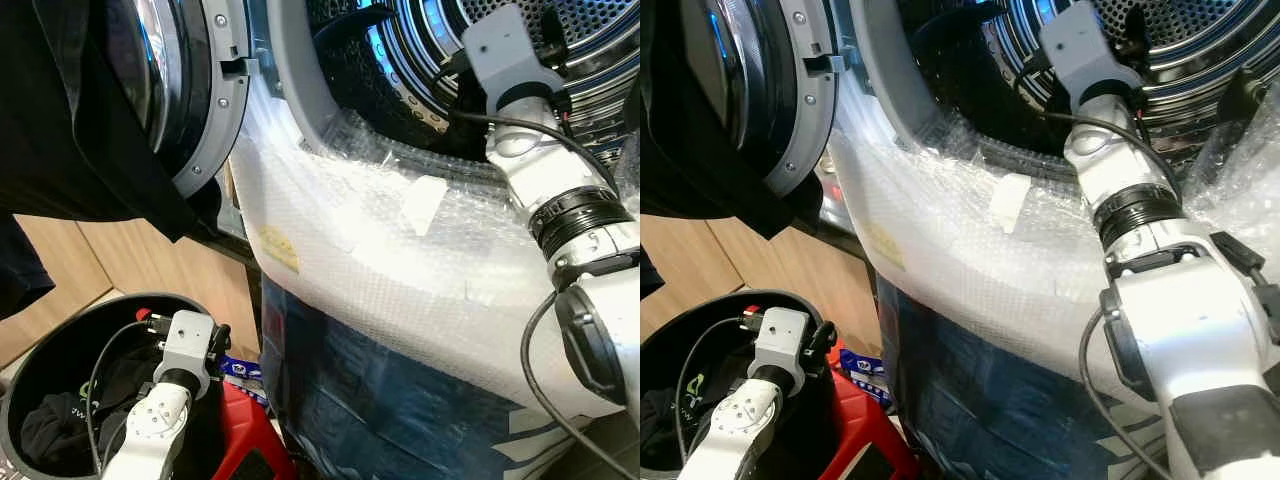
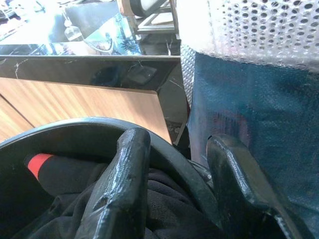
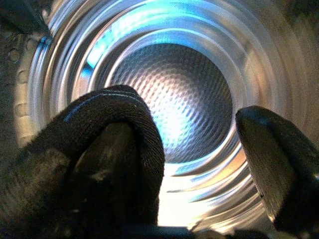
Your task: Clothes washing
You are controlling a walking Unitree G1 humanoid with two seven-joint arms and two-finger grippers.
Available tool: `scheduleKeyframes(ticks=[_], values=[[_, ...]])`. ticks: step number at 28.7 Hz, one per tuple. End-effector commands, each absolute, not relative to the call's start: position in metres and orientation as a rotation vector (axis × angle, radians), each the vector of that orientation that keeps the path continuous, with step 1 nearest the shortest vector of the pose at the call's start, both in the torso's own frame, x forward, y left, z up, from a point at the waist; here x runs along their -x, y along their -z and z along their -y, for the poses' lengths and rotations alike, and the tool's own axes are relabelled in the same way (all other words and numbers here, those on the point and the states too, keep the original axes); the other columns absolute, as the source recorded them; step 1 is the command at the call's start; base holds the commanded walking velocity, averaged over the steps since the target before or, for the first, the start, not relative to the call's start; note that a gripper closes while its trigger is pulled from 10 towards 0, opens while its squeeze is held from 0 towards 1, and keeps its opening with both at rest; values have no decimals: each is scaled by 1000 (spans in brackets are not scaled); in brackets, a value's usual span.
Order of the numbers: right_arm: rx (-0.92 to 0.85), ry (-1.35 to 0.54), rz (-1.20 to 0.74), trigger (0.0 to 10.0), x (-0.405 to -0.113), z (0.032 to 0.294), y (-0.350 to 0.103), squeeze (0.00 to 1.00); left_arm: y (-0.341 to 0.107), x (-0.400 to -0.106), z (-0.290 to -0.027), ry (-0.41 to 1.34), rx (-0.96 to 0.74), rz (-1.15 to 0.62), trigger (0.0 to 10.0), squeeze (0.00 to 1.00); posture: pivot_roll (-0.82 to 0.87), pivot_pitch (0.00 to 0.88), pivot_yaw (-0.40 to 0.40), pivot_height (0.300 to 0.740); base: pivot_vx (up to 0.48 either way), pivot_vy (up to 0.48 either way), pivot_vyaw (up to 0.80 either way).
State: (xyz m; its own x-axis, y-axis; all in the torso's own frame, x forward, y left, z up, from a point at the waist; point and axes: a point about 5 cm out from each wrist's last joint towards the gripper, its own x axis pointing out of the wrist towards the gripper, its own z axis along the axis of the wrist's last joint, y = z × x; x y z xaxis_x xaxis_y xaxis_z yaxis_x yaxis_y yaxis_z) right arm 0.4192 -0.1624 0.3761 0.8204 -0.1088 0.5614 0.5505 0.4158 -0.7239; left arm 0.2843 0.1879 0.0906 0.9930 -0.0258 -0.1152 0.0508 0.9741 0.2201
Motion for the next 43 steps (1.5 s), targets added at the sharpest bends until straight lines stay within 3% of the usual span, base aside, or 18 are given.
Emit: scheduleKeyframes(ticks=[1, 3, 4, 5, 15, 19, 20, 22, 23, 26, 27, 28, 33, 37, 39, 40, 42, 43], values=[[1236, 454, 630, 10000, -412, 151, -401, 1000, -96, -285, -188, 45, -223, -100, 10000, 0, 155, 0, 43, 740, 0, 0, 0], [1511, 481, 751, 10000, -409, 144, -407, 1000, -97, -285, -188, 47, -223, -97, 10000, 0, 158, 0, 41, 740, 0, 0, 0], [1511, 481, 751, 10000, -409, 144, -407, 1000, -97, -285, -188, 47, -223, -97, 10000, 0, 158, 0, 41, 740, 0, 0, 0], [1634, 506, 784, 10000, -408, 144, -407, 1000, -97, -285, -188, 45, -222, -97, 10000, 0, 158, 0, 40, 740, 0, 0, 0], [2006, 546, 845, 10000, -408, 150, -404, 1000, -96, -283, -186, 46, -211, -100, 10000, 0, 154, 0, 37, 740, 0, 0, 0], [2041, 544, 850, 10000, -407, 148, -407, 1000, -96, -282, -186, 50, -211, -100, 10000, 0, 153, 0, 39, 740, 0, 0, 0], [2052, 526, 817, 10000, -408, 149, -408, 510, -96, -283, -186, 51, -208, -100, 10000, 0, 152, 0, 40, 740, 0, 0, 0], [2032, 520, 810, 10000, -408, 149, -408, 510, -96, -283, -185, 52, -205, -100, 10000, 0, 152, 0, 39, 740, 0, 0, 0], [1963, 520, 765, 10000, -408, 154, -410, 0, -96, -283, -184, 61, -208, -101, 10000, 0, 153, 0, 38, 740, 0, 0, 0], [1518, 460, 622, 10000, -409, 169, -411, 0, -96, -282, -183, 62, -199, -99, 10000, 0, 165, 0, 38, 740, 0, 0, 0], [973, 340, 478, 10000, -413, 175, -407, 0, -97, -282, -185, 48, -185, -102, 10000, 0, 164, 0, 40, 740, 0, 0, 0], [772, 276, 435, 10000, -415, 175, -404, 0, -97, -282, -186, 44, -178, -102, 10000, 0, 164, 0, 41, 740, 0, 0, 0], [161, 65, 333, 10000, -418, 168, -406, 0, -100, -282, -183, 69, -156, -100, 10000, 0, 162, 0, 44, 740, 0, 0, 0], [30, -37, 287, 10000, -419, 163, -405, 0, -100, -281, -184, 60, -130, -102, 10000, 0, 164, 0, 40, 740, 0, 0, 0], [296, -56, 337, 10000, -417, 157, -408, 0, -100, -281, -184, 64, -132, -108, 10000, 0, 163, 0, 39, 740, 0, 0, 0], [296, -56, 337, 10000, -417, 157, -408, 0, -100, -281, -184, 64, -132, -108, 10000, 0, 163, 0, 39, 740, 0, 0, 0], [595, -65, 360, 10000, -417, 152, -404, 0, -100, -281, -184, 66, -130, -112, 10000, 0, 156, 11, 42, 740, 0, 0, 0], [595, -65, 360, 10000, -417, 152, -404, 0, -100, -281, -184, 66, -130, -112, 10000, 0, 156, 11, 42, 740, 0, 0, 0]])
